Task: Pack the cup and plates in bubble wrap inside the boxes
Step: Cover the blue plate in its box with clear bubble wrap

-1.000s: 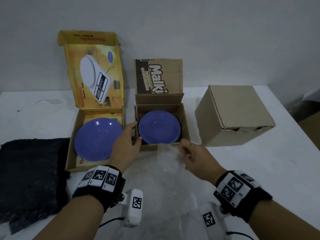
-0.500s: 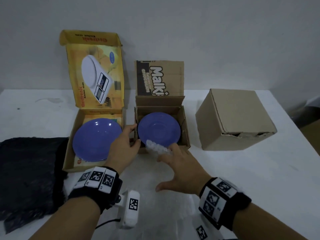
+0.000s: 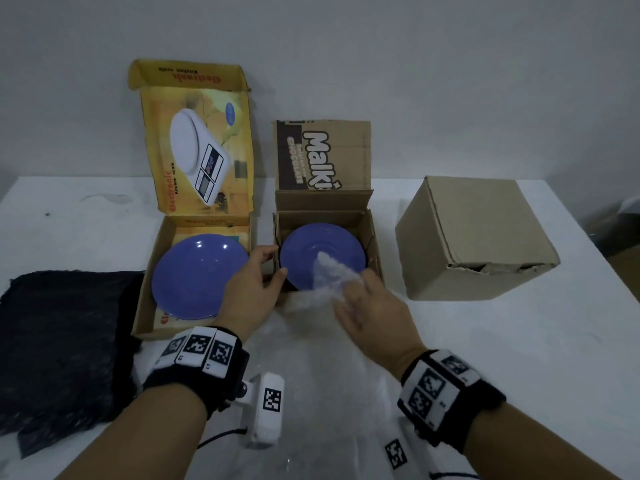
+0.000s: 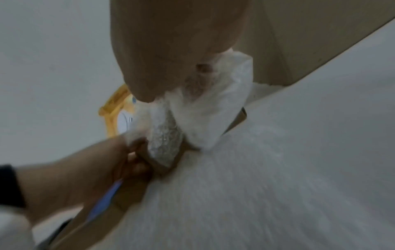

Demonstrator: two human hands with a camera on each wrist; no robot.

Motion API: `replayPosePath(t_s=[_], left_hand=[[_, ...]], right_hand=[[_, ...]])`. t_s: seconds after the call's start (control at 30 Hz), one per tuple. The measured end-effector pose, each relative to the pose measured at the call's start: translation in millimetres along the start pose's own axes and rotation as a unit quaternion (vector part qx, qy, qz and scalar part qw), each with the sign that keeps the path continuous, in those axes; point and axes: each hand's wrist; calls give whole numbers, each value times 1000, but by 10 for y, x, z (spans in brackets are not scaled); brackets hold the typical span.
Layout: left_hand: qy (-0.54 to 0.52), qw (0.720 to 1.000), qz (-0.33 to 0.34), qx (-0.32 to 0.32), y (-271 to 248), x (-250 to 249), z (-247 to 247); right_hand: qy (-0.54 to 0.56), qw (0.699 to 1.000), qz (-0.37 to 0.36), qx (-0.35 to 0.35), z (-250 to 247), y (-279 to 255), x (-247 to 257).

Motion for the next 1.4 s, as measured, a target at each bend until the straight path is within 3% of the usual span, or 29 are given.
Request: replayPosePath(t_s=[0.07,0.13,0.2,0.27,0.33,0.43,0.53,0.63,0.77,0.83,0.93,1.0,1.1,1.3,1.4], left_hand=[[8,1000,-5,-2,29,-19,22],[17,1000,-3,1,49,-27,56],[25,1000,-2,1,55,-21,86],[29,1000,0,2,50,-11,97],[37,999,8,-1,40,3,100],[46,999,15,-10,49,21,110],[68,997,24,-7,97,10,124],[108,992,59,1,199,-31,136],[172,982,74,32,359,5,152],[178,980,78,45,416,68,175],[171,981,89,37,435,98,212],[156,982,97,34,434,103,230],[150,983,102,38,435,142,254],[141,986,89,24,425,136,272],[142,986,85,20,420,128,272]], right_hand=[[60,995,40,-66,-131,102,-72],[191,972,102,-96,-286,210,-121],[248,949,144,-128,-406,315,-173],[261,933,147,-199,-469,398,-180],[276,927,121,-221,-472,433,-160],[194,963,82,-166,-348,391,-189],[17,1000,18,-9,-184,293,-289],[-93,988,-73,97,-211,249,-410],[-48,966,-4,253,-467,322,-325],[-104,943,2,316,-516,417,-308],[-187,930,-41,314,-456,534,-337],[-280,921,-59,265,-402,597,-338],[-340,914,-7,221,-435,696,-248],[-245,887,-77,383,-440,762,-140],[-197,872,-64,444,-540,776,-174]])
Point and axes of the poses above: each hand's wrist, its own y-axis towards the middle knuckle, its own z-axis out of the palm, x = y × z, and after that the axes turned 6 degrees about x, right-handed
